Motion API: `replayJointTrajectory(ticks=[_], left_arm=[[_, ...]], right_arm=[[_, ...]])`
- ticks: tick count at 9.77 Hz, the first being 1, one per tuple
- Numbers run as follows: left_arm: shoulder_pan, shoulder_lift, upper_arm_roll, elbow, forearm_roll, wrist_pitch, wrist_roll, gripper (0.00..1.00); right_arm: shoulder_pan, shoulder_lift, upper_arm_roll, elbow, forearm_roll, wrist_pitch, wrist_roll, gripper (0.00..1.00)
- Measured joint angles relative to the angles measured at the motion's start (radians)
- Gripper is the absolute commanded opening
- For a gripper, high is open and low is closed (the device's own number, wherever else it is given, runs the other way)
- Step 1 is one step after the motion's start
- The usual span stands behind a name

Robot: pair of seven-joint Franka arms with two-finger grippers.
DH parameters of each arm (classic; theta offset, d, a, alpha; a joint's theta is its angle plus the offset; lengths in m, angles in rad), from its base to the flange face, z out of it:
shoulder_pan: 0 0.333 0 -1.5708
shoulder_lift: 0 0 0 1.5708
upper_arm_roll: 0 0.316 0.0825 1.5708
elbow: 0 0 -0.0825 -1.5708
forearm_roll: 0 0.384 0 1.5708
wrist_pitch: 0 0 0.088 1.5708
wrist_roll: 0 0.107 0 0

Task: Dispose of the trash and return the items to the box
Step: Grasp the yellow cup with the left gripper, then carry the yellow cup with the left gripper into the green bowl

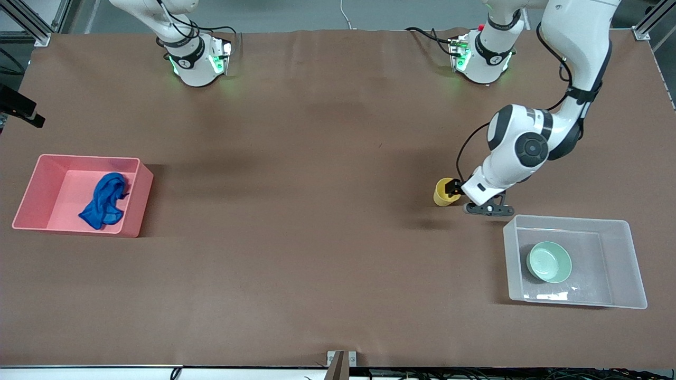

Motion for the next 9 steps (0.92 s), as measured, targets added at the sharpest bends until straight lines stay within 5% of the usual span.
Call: replayJointTrajectory(ticks=[1, 2, 3, 9], left_arm=[[0.0, 0.013, -0.003, -0.001, 0.009, 0.005, 0.0, 0.23], [0.0, 0.023, -0.004, -0.001, 0.01, 0.005, 0.0, 0.06], [0.0, 0.03, -0.005, -0.002, 0.01, 0.005, 0.0, 0.0], [0.002, -0.036, -0.026, 0.015, 0.01, -0.071, 0.0, 0.06]], right_arm=[[0.0, 0.002, 0.0, 0.0, 0.0, -0.001, -0.004, 1.0], [0.0, 0.002, 0.0, 0.0, 0.0, -0.001, -0.006, 1.0], [0.0, 0.003, 0.0, 0.0, 0.0, -0.002, -0.007, 1.0], [0.0, 0.005, 0.0, 0.0, 0.0, -0.014, -0.007, 1.0]])
